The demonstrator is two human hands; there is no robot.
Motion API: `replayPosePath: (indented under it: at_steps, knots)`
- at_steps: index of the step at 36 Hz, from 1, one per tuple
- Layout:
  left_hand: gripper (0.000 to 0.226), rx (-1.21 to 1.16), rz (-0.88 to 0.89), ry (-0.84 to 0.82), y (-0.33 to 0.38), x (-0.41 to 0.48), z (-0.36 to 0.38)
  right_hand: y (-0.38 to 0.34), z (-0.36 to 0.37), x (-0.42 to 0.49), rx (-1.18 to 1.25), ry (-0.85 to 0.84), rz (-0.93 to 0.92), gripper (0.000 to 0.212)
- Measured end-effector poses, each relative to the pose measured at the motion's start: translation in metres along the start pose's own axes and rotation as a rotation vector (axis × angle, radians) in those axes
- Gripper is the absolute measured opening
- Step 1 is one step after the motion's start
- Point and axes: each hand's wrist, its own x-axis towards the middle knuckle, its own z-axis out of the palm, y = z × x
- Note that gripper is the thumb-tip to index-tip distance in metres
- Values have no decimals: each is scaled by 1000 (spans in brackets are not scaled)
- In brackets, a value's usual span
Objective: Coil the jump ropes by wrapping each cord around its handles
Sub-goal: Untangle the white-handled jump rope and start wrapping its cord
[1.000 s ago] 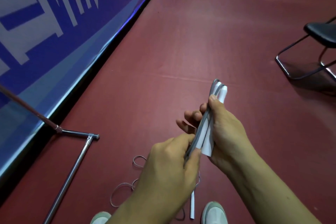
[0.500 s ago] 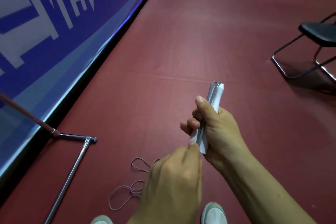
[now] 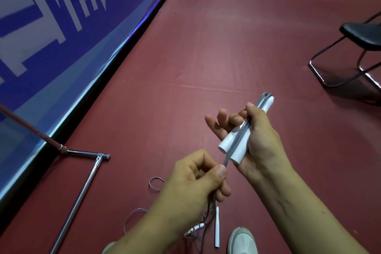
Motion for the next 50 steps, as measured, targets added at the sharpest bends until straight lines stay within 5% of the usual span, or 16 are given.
replayPosePath:
  at_steps: [6,16,22,27,31,40,50]
  knots:
    - [15,-87,-95,-112,-6,7,-4,-2,1,-7,63,-33,105,37]
    - [16,400,-79,-73,13,22,-28,-8,-7,-7,-230,-141,243,37]
    - [26,630,-40,-10,15,20,-24,-2,-8,-3,-634,-120,98,30]
    - [15,708,77,35,13,16,-20,-2,-11,-3,-793,-88,-36,30]
    - [29,780,29,113,14,16,-15,4,-10,-3,-923,-100,-146,28]
    - [23,100,-448,-36,19,11,-12,16,-9,-11,-1104,-68,-331,28]
    - [12,-32,-125,145,20,-5,16,16,-5,-6,-871,33,-653,28]
